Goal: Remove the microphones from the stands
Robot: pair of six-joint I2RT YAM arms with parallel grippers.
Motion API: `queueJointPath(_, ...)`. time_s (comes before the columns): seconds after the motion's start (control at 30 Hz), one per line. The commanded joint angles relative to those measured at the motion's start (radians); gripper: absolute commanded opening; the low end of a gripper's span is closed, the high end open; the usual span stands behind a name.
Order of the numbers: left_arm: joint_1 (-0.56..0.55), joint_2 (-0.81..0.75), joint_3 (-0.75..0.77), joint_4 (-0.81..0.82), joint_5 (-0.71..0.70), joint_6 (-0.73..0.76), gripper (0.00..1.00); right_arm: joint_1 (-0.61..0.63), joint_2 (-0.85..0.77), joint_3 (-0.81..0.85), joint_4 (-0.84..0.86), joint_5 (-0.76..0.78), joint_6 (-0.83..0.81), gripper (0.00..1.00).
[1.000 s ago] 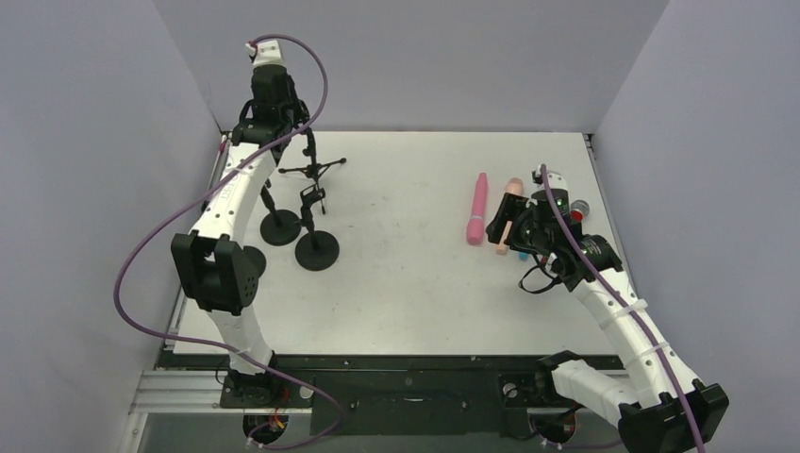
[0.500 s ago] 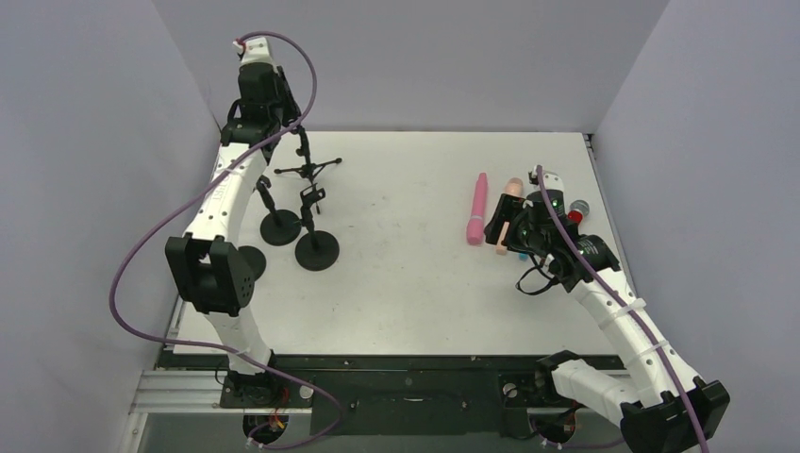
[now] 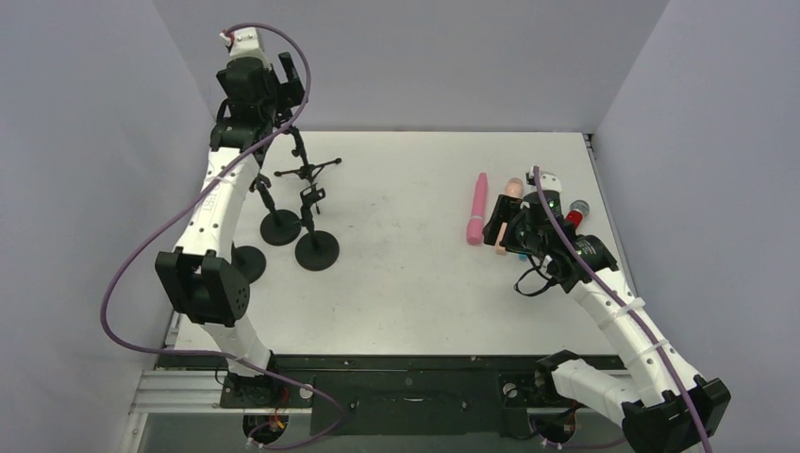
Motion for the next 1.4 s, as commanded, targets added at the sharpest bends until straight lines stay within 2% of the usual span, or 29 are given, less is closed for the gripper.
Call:
queueJointPath(0.0, 0.003, -0.112, -0.001, 0.018, 0.012, 0.012, 0.96, 0.011, 0.009, 0.027, 0.041, 0.036, 0.011, 0.66)
queueJointPath(0.17, -0.014, -0.181, -0.016, -0.001, 0.075, -0.004, 0.96, 0.018, 0.008, 0.044, 0.038, 0.056, 0.015, 0.66)
queueJointPath(0.3, -0.093, -0.236, -0.020, -0.037, 0.087, 0.024, 0.96, 0.021, -0.006, 0.040, 0.056, 0.059, 0.020, 0.66)
queueJointPath(0.4, -0.197, -0.271, -0.044, -0.057, 0.080, 0.043, 0.96, 0.024, -0.014, 0.039, 0.064, 0.052, 0.022, 0.66)
queueJointPath(0.63, -0.406, -0.393, -0.264, -0.040, 0.099, 0.011, 0.96, 0.032, -0.038, 0.039, 0.086, 0.042, 0.028, 0.66)
queueJointPath(0.93, -0.579, -0.470, -0.510, -0.053, 0.112, -0.024, 0.96, 0.042, -0.071, 0.026, 0.119, 0.026, 0.046, 0.66)
queueJointPath(1.1, -0.599, -0.504, -0.584, -0.044, 0.160, -0.033, 0.96, 0.048, -0.069, 0.033, 0.132, 0.018, 0.054, 0.66)
queueJointPath(1.37, -0.612, -0.531, -0.613, -0.092, 0.068, -0.086, 0.96, 0.051, -0.058, 0.044, 0.148, 0.014, 0.057, 0.66)
